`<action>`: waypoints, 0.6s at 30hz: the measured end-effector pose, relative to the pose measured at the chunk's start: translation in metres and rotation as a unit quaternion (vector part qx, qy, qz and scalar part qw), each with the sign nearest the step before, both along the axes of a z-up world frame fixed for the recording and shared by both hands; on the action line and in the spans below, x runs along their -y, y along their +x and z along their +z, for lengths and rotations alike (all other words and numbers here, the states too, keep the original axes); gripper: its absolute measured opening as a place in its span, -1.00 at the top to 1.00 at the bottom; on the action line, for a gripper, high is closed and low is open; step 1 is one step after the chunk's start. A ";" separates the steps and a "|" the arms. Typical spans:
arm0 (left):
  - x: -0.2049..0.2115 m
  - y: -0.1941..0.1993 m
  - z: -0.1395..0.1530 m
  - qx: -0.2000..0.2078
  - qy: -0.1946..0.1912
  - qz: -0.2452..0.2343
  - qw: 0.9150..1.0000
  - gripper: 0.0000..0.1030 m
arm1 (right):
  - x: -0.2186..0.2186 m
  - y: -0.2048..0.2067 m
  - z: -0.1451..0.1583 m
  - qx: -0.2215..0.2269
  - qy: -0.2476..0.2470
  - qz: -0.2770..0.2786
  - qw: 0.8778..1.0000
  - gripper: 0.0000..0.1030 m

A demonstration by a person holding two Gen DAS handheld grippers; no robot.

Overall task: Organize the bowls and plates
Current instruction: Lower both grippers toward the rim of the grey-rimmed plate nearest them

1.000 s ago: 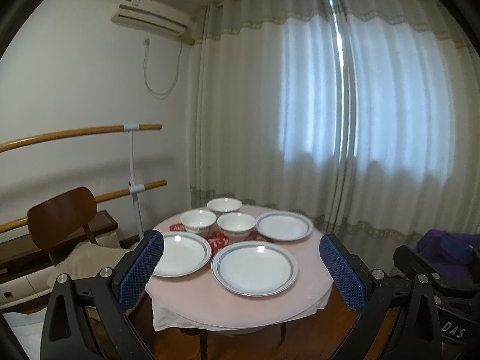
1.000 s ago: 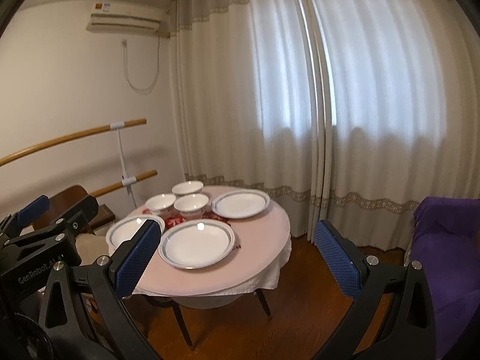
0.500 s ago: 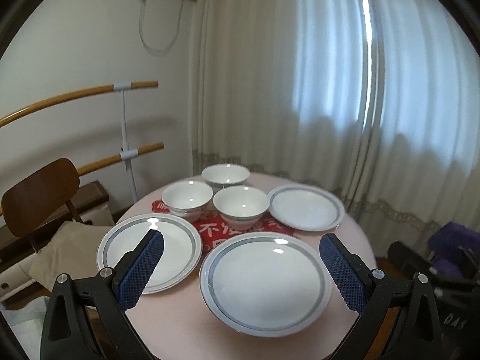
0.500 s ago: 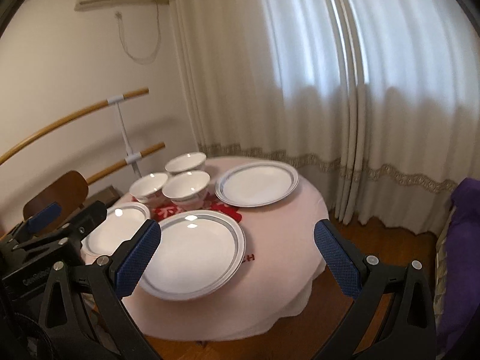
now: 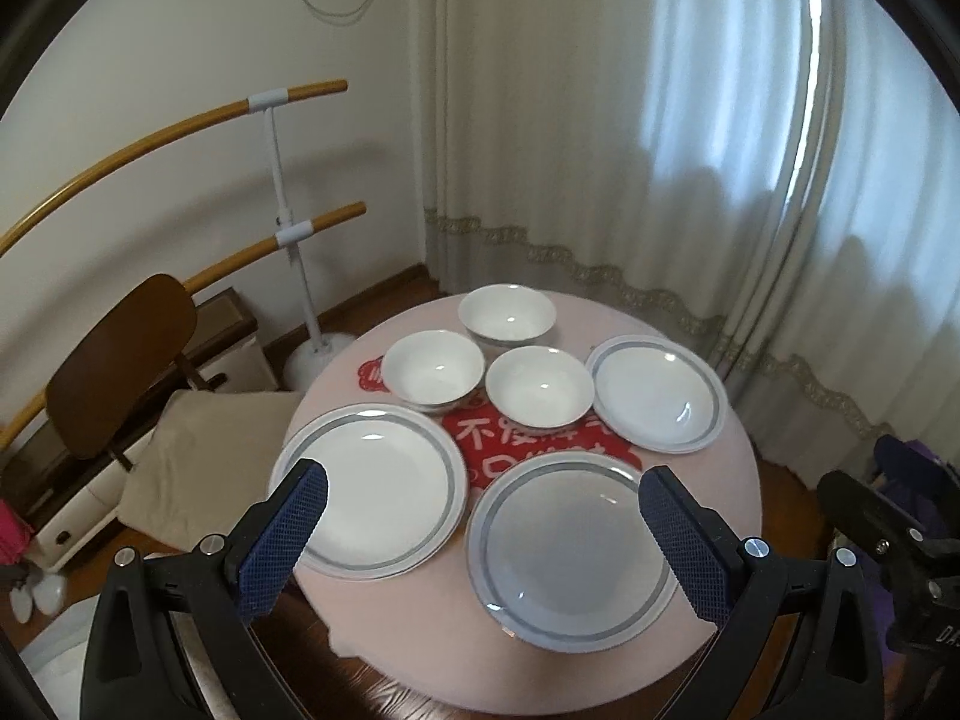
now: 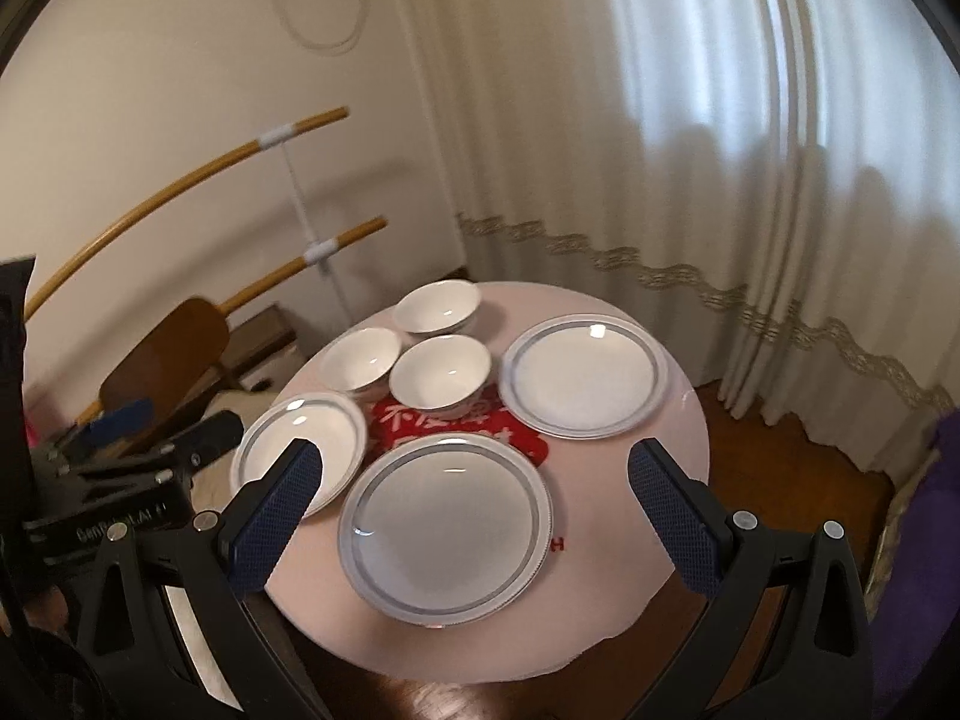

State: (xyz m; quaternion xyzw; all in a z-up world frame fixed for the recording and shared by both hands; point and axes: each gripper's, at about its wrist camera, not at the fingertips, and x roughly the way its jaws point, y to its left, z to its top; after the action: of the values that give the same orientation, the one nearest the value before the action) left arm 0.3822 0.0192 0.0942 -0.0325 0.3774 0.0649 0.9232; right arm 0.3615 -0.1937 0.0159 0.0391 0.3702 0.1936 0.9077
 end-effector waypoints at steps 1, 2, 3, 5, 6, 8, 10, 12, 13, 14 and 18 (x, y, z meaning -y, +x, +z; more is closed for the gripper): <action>0.000 0.004 0.008 -0.009 0.003 0.009 1.000 -0.98 | 0.000 0.003 0.001 -0.005 0.000 0.006 1.000 -1.00; 0.005 0.002 0.009 -0.011 0.007 0.013 1.000 -0.98 | 0.000 0.008 0.001 -0.017 0.000 0.015 1.000 -1.00; 0.007 0.004 0.014 -0.016 0.013 0.020 1.000 -0.98 | 0.002 0.014 -0.001 -0.035 0.004 0.025 0.999 -1.00; 0.014 0.009 0.017 -0.030 0.015 0.029 0.999 -0.98 | 0.007 0.026 -0.008 -0.059 0.003 0.031 0.998 -1.00; 0.017 0.011 0.014 -0.035 0.012 0.034 0.999 -0.98 | 0.008 0.031 -0.010 -0.068 0.002 0.032 0.997 -1.00; 0.019 0.016 0.004 -0.055 -0.004 0.047 0.997 -0.98 | 0.012 0.042 -0.021 -0.089 0.013 0.041 0.995 -1.00; 0.018 0.023 -0.011 -0.079 -0.027 0.061 0.995 -0.96 | 0.015 0.055 -0.036 -0.115 0.009 0.052 0.992 -1.00; 0.015 0.030 -0.023 -0.100 -0.047 0.074 0.991 -0.95 | 0.015 0.066 -0.054 -0.135 0.007 0.063 0.989 -1.00; 0.014 0.033 -0.032 -0.115 -0.053 0.083 0.988 -0.94 | 0.014 0.070 -0.062 -0.144 0.002 0.064 0.988 -1.00; 0.009 0.035 -0.036 -0.126 -0.060 0.086 0.986 -0.93 | 0.014 0.074 -0.070 -0.152 -0.001 0.065 0.986 -1.00; 0.000 0.048 -0.064 -0.168 -0.069 0.102 0.978 -0.86 | 0.007 0.086 -0.101 -0.185 -0.013 0.074 0.980 -0.94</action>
State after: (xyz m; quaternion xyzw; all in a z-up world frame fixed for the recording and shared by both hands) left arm 0.4300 0.0197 0.0298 -0.1227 0.5250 0.1368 0.8310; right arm 0.4473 -0.2007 -0.0847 0.0351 0.5358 0.2446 0.8074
